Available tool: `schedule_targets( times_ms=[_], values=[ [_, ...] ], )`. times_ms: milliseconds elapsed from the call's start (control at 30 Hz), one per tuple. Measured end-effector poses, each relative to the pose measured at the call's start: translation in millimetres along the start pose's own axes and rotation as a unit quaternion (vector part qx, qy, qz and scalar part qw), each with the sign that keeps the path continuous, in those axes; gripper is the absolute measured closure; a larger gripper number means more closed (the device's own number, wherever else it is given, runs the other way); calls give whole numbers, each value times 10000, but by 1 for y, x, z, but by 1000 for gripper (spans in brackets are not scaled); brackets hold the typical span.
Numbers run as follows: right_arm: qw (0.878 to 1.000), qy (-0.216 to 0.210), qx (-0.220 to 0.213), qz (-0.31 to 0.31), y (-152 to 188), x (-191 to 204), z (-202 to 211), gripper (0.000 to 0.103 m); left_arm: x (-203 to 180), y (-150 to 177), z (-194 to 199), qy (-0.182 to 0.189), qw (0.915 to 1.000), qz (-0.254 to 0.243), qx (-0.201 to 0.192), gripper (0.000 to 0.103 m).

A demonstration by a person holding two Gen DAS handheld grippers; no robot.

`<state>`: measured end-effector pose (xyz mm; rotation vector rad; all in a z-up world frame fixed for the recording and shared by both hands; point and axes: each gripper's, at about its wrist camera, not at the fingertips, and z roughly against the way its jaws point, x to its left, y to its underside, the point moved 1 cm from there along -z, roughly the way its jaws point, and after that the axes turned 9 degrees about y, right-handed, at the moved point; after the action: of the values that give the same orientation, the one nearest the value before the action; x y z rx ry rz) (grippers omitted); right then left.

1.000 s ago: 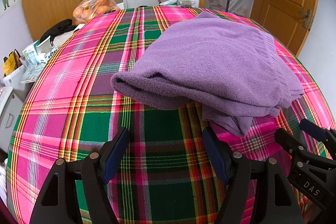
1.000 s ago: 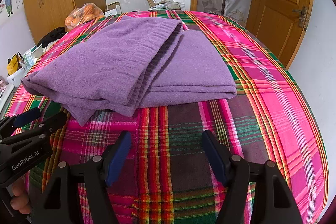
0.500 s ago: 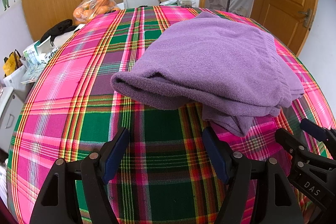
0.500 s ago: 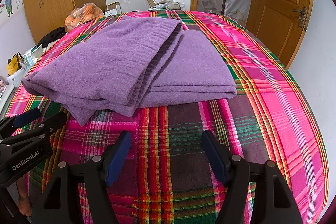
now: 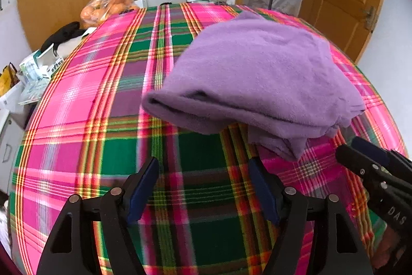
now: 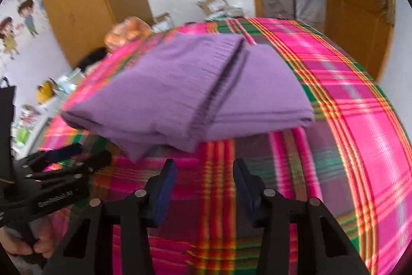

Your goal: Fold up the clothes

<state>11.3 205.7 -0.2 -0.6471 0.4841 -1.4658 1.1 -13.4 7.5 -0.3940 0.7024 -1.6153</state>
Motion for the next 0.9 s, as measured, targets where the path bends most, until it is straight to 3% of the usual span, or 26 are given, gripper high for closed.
schedule_targets(
  times_ms=[200, 300, 400, 467, 533, 700, 900],
  values=[
    [9987, -467, -187, 114, -22, 3, 2, 56, -5, -9, 23, -63, 9982, -444, -401, 31],
    [9969, -762, 175, 57, -27, 9, -17, 56, -15, -14, 24, 147, 9963, -737, -407, 31],
    [9964, -825, 144, -96, -31, 6, -20, 58, -23, -18, 21, 293, 9938, -1012, -347, 31],
    [9946, -1033, -61, -111, -36, 5, -12, 70, -25, -21, 19, 255, 9927, -1140, -316, 31],
    [9944, -1038, -179, -15, -44, 9, -8, 73, -25, -24, 19, 313, 9916, -1212, -326, 31],
    [9896, -1310, -602, -35, -76, 11, 10, 75, -27, -32, 24, 441, 9890, -1321, -500, 31],
    [9799, -1928, -504, -75, -100, 20, 18, 75, -31, -49, 27, 347, 9844, -1593, -659, 31]
  ],
)
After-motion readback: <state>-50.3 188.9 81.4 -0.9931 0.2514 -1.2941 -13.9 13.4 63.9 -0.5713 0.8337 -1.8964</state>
